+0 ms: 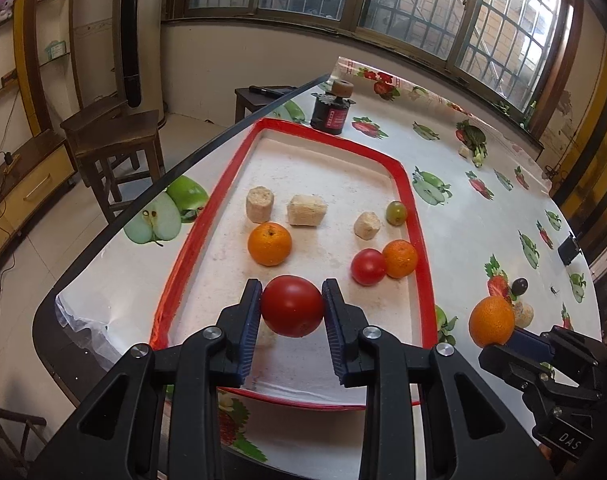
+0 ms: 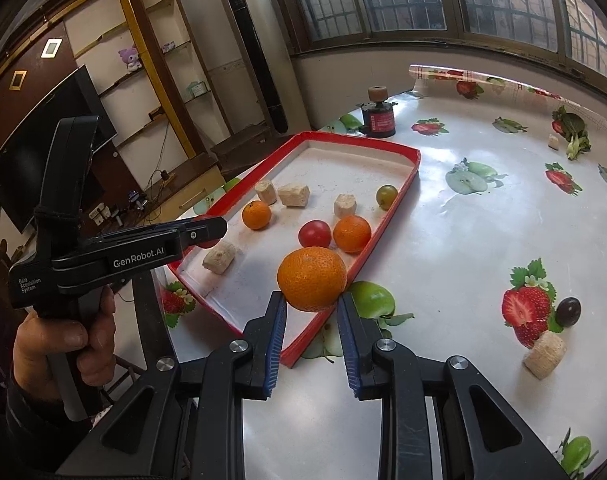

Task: Organize fruits
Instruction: 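Carry the tomato and orange with both grippers over the red-rimmed tray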

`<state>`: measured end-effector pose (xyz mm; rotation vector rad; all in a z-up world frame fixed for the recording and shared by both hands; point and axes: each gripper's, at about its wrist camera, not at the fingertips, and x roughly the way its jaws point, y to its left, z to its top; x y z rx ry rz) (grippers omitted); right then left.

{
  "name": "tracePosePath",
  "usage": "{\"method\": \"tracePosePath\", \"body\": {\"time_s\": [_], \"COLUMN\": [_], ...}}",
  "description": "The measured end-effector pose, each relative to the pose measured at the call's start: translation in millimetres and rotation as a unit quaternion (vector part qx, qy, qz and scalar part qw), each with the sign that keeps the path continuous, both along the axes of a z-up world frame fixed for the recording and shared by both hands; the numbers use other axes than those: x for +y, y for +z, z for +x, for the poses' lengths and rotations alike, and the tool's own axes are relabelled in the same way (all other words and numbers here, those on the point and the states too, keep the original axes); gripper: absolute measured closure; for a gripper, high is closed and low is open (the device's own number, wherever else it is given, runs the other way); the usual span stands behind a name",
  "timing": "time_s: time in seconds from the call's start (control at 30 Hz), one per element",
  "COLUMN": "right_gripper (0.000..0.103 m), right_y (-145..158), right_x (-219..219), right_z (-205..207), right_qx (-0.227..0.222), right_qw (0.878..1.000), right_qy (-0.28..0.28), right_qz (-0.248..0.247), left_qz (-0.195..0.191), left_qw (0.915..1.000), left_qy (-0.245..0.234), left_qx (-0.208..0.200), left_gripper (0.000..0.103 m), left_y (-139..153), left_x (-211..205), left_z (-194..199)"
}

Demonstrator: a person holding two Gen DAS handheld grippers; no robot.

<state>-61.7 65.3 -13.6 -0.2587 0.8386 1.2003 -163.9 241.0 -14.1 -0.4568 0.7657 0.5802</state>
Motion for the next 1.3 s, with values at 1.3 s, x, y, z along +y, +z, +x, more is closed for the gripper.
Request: {"method": "tracePosePath", "body": {"time_s": [1.3], "right_gripper": [0.076], "right_y": [-31.9], "right_x": [58.3], "right_z": [-4.3], "right_qx": [0.029], "right_qw": [0.998], "right_qy": [0.044], "right_qz": [-0.037], "left_qz": [-0.025], "left_qw": [0.9976], "left_qy": [0.048], "left_qx": [0.044], "left_gripper": [0.074], "left_y": [-37.8], "left_x": [37.8], "left_z": [-10.9]}}
